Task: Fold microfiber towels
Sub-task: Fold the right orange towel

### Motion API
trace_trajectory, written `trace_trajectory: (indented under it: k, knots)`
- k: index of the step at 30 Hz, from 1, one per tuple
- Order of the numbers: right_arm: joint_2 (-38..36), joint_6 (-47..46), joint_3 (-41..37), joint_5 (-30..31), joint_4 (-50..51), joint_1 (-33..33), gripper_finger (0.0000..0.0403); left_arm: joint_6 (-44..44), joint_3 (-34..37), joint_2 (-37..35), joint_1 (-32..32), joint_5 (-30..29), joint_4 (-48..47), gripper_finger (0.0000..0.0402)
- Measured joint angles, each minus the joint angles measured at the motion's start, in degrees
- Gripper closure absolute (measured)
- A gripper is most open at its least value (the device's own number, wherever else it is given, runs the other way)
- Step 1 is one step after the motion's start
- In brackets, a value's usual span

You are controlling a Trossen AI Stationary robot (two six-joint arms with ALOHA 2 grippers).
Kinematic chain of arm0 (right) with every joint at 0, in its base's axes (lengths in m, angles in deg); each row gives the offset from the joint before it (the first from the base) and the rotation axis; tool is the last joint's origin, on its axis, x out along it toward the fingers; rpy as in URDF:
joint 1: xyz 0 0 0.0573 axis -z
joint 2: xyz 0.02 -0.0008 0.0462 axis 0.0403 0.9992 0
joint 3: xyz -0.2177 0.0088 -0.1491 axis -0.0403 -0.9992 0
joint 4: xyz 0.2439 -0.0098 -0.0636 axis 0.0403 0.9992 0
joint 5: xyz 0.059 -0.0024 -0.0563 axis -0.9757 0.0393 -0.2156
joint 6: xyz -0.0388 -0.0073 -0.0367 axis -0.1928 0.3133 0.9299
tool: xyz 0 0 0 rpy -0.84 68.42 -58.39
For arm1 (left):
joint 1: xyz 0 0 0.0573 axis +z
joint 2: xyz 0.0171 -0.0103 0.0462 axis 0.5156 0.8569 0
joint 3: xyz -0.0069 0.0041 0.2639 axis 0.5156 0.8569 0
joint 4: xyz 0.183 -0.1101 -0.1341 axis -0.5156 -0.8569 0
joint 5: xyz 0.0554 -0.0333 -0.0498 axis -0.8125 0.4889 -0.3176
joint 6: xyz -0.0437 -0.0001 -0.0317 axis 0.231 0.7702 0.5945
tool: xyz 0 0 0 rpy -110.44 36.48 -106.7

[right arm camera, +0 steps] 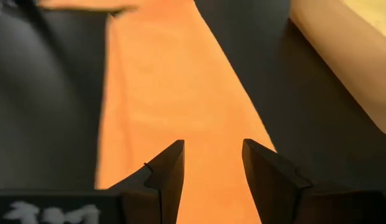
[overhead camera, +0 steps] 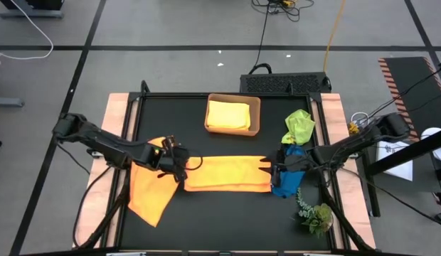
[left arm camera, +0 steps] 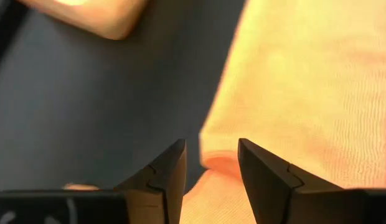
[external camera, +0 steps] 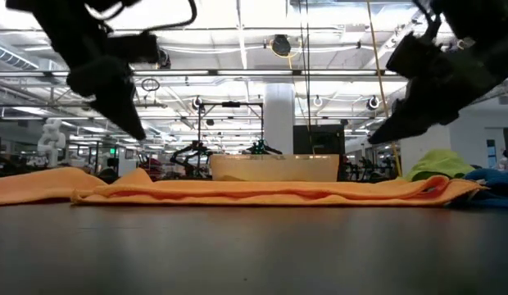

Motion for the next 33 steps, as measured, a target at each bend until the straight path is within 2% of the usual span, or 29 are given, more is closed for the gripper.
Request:
trace_trajectory:
  k: [6, 14, 21, 25, 29, 33]
  knots:
    - [5.6, -1.3, 0.0, 0.0, -0.6, 3.3, 0.0248, 0.0, 5.2, 2.1, 1.5, 2.6, 7.3, 0.0254]
    - [9.8, -2.3, 0.0, 0.0, 1.1, 7.1, 0.0248, 3.2, 9.4, 3.6, 3.3, 4.4, 7.9, 0.0254]
    - [10.1, -2.8, 0.0, -0.2, 2.7, 8.3, 0.0248, 7.9, 9.1, 3.5, 4.0, 6.3, -1.3, 0.0254]
    - [10.0, -2.8, 0.0, -0.2, 2.7, 8.3, 0.0248, 8.1, 7.4, 3.3, 2.6, 6.1, -1.7, 0.0254]
    - [9.3, -2.8, 0.0, -1.8, 3.1, 8.0, 0.0248, 8.0, 5.8, 3.3, 1.4, 3.6, -4.0, 0.0254]
    - [5.6, -2.8, 0.0, -3.2, 2.8, 6.6, 0.0248, 12.6, 3.4, 3.3, 1.0, 0.9, -12.7, 0.0254]
